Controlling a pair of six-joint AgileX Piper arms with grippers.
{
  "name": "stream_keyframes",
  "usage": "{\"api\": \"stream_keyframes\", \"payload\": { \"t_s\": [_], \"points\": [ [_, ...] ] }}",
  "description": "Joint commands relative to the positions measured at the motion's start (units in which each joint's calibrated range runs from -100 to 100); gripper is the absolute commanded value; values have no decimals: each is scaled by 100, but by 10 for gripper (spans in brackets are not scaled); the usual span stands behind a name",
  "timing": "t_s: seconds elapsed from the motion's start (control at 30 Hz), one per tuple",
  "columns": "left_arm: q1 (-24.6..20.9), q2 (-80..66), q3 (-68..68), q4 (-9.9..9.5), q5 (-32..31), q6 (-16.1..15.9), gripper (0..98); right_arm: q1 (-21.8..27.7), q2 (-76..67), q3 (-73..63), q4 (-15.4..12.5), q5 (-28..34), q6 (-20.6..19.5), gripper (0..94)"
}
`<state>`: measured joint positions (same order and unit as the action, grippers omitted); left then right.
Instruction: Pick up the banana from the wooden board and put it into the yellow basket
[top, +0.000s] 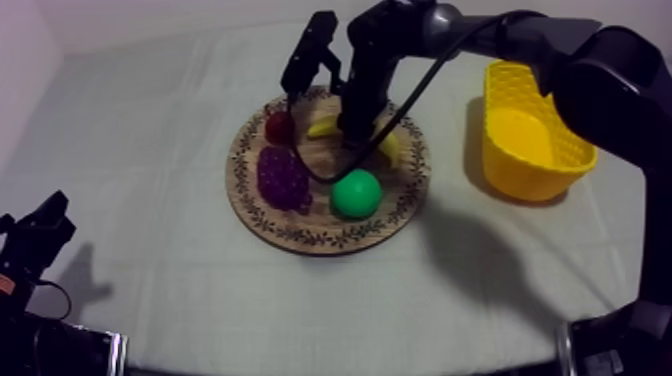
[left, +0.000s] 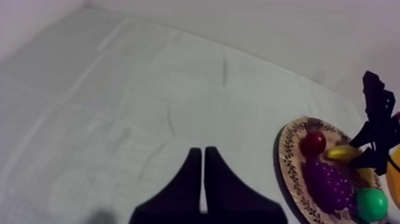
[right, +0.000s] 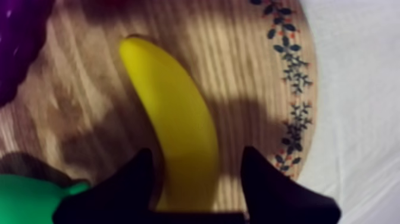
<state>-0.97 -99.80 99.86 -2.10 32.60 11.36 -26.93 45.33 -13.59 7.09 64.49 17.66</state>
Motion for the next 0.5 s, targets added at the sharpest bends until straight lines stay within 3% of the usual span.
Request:
{"api": "stream_keyframes", "payload": {
  "t_s": [0.0,0.2,0.47],
  "points": [
    [-1,-3,3,2,-2,0,1,-7,7,50,-1,-49,17,356],
    [-1,-3,3,2,-2,0,1,-21,16,189,-14,-143,40,225],
    [-1,-3,3,2,-2,0,1,-38,17,277,-9,-220,14,191]
  ]
}}
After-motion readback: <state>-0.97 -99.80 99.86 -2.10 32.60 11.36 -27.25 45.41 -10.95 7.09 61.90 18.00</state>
